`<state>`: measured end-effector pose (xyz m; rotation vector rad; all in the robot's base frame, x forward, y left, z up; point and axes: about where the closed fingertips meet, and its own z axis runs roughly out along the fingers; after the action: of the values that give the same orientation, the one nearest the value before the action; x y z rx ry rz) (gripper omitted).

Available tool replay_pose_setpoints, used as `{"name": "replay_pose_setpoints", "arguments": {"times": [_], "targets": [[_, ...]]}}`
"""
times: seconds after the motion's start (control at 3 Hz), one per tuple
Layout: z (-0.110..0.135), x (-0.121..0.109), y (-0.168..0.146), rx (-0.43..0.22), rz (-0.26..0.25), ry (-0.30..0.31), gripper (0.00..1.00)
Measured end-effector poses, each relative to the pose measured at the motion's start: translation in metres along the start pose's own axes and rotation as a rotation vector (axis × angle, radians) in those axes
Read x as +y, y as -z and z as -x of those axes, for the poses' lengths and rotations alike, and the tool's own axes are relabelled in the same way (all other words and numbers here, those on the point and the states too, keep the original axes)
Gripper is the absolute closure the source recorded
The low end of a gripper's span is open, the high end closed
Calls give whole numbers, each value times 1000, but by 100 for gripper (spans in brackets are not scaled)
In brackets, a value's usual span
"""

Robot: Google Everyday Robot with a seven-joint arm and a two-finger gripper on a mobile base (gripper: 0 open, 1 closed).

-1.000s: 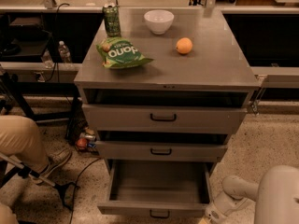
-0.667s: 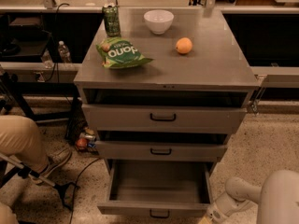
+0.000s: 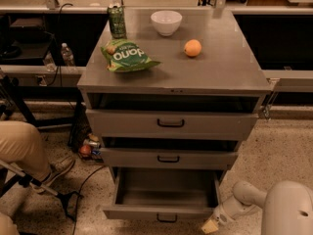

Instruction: Close bottom drawer

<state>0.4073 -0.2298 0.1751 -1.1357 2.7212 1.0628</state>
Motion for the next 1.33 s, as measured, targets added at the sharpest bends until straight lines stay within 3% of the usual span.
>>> {"name": "replay_pose_setpoints", "arguments": {"times": [0.33,0.67,1.0,1.33], "targets": [[13,-12,-8,-10,3,37,100],[13,-11,-8,-10,3,38,100],[32,-13,-8,-54,-40,112,100],[61,-11,-3,-114,-110,224,100]]}}
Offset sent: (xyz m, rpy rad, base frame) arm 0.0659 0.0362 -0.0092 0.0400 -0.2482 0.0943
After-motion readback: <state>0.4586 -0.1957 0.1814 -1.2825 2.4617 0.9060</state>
